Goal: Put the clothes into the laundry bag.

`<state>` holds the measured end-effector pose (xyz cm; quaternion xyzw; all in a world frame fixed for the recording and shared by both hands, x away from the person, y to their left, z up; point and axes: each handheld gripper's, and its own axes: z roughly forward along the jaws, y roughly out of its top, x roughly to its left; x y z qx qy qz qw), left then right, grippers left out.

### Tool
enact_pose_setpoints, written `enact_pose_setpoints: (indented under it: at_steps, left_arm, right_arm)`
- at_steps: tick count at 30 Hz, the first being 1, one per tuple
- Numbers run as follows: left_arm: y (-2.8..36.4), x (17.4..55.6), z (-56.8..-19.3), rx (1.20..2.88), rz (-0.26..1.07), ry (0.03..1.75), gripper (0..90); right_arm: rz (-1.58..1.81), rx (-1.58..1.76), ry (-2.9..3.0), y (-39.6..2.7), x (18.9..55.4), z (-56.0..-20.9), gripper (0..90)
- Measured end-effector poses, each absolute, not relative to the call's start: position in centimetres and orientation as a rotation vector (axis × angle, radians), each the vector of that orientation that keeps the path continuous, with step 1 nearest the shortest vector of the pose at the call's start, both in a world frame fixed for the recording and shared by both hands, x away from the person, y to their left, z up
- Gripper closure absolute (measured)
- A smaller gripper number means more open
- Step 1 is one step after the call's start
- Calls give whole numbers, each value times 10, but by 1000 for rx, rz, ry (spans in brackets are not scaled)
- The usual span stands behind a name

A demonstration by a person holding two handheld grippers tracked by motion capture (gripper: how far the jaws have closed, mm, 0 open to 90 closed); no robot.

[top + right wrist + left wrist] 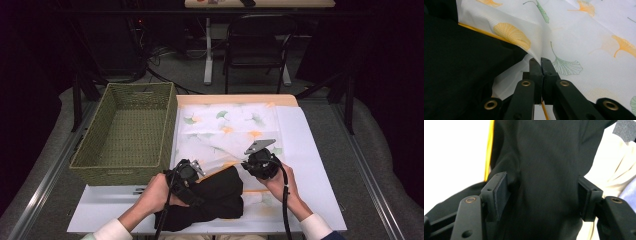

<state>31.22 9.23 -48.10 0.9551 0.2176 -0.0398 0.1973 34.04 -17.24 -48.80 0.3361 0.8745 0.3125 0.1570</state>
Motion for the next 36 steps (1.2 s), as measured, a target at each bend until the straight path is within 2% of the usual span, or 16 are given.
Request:
enact_pose_setpoints:
  at_steps: [3,6,10,15,18,26,31,34,36]
  left_arm:
    - [100,312,-482,2681,-133,591,284]
    - [108,313,-490,2662,-180,566,281]
    - [109,312,-503,2622,-220,539,374]
    - [109,307,-504,2596,-184,542,603]
    - [110,304,-501,2577,-169,594,649]
    - [105,302,-478,2468,-126,770,654]
    - [100,308,-494,2468,-147,892,644]
    - [100,308,-499,2475,-146,889,604]
    - [102,308,-498,2487,-123,863,538]
  right_arm:
    - [893,959,2504,-172,341,-488,890]
    - [891,956,2504,-172,341,-488,890]
    - [890,953,2504,-172,341,-487,891]
    - [890,956,2503,-172,341,-486,890]
    - [896,954,2498,-172,340,-482,891]
    - [943,948,2463,-171,335,-467,891]
    - [938,949,2468,-170,335,-468,890]
    - [934,952,2470,-171,335,-470,891]
    - [935,954,2471,-171,335,-470,891]
